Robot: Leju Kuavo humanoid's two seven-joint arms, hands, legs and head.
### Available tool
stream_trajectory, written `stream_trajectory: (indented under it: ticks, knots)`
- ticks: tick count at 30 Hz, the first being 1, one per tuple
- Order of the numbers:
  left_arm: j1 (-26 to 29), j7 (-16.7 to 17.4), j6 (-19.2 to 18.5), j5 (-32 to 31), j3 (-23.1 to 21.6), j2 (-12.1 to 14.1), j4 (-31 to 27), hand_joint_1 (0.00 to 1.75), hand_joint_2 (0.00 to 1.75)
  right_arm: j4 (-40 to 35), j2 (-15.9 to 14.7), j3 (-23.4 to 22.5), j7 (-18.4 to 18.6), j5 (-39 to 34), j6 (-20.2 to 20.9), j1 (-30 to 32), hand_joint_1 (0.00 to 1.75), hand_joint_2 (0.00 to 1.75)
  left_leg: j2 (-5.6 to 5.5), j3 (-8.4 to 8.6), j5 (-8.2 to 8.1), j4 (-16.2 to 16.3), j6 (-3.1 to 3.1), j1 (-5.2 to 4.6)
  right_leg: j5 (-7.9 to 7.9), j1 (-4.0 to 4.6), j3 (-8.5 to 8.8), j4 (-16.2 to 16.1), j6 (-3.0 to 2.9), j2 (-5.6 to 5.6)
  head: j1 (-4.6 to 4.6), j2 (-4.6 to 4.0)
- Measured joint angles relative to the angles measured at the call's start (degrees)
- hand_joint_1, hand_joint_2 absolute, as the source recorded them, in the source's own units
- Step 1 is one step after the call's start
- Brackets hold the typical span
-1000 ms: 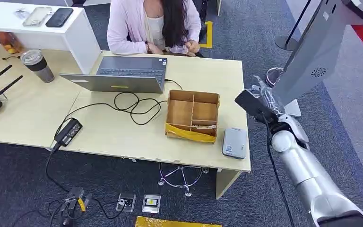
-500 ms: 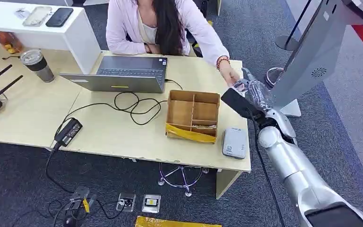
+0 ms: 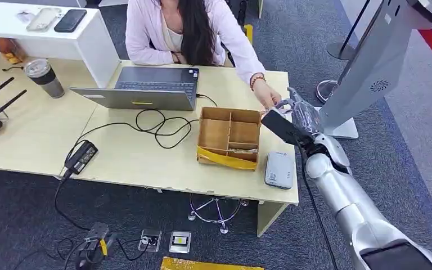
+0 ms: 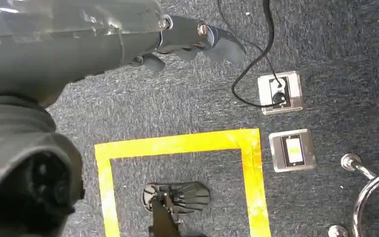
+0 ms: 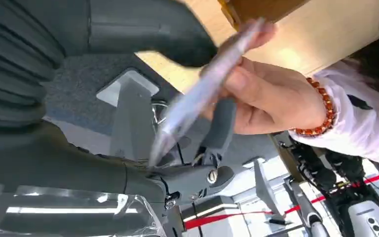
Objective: Pass the card to the sensor for recognition and then transmit it.
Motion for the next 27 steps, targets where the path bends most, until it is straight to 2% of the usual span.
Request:
stream_trajectory:
  ticks: [10, 15, 21, 22, 27]
  knots:
    - [-0.6, -0.6, -0.2, 0.4, -0.8, 0.0, 1.3, 0.00, 0.00, 0.2, -0.6, -0.2, -0.7, 0.6, 1.9, 0.0, 0.00, 0.00, 0.01, 0.03, 0.00, 0.0, 0.00, 0.00, 0.00, 0.00, -0.02, 0.0, 0.00, 0.02, 0.00, 0.00]
    - [-0.5, -0.6, -0.8, 0.8, -0.7, 0.1, 2.1, 0.00, 0.00, -6.5, -3.4, -1.7, 3.5, -1.8, 6.4, 4.2, 0.00, 0.00, -0.03, 0.01, 0.00, 0.0, 0.00, -0.01, 0.00, -0.01, 0.00, 0.0, 0.00, -0.02, -0.02, 0.00]
    - [-0.5, 0.3, -0.8, 2.4, -0.2, 0.3, 2.9, 0.00, 0.00, -19.5, -7.9, -3.4, 10.6, -4.0, 12.0, 11.6, 0.00, 0.00, 0.00, 0.02, -0.03, 0.0, -0.01, -0.01, 0.00, -0.01, -0.02, 0.0, 0.00, -0.01, -0.04, 0.00]
    - [-0.5, 0.5, -0.7, 2.5, -0.1, 0.3, 2.9, 0.00, 0.00, -22.1, -8.8, -3.5, 11.6, -4.1, 12.4, 12.8, 0.00, 1.75, 0.01, 0.03, -0.04, 0.0, -0.02, -0.01, 0.00, -0.01, -0.02, 0.0, 0.00, -0.01, 0.00, 0.00]
    - [-0.5, 1.3, 0.0, 3.6, 0.7, 0.4, 3.1, 0.00, 0.00, -33.9, -12.7, -3.7, 16.5, -4.5, 14.9, 18.2, 0.00, 1.75, 0.02, 0.02, -0.04, 0.0, -0.03, 0.00, 0.00, 0.00, -0.02, 0.0, 0.00, 0.00, 0.00, 0.00]
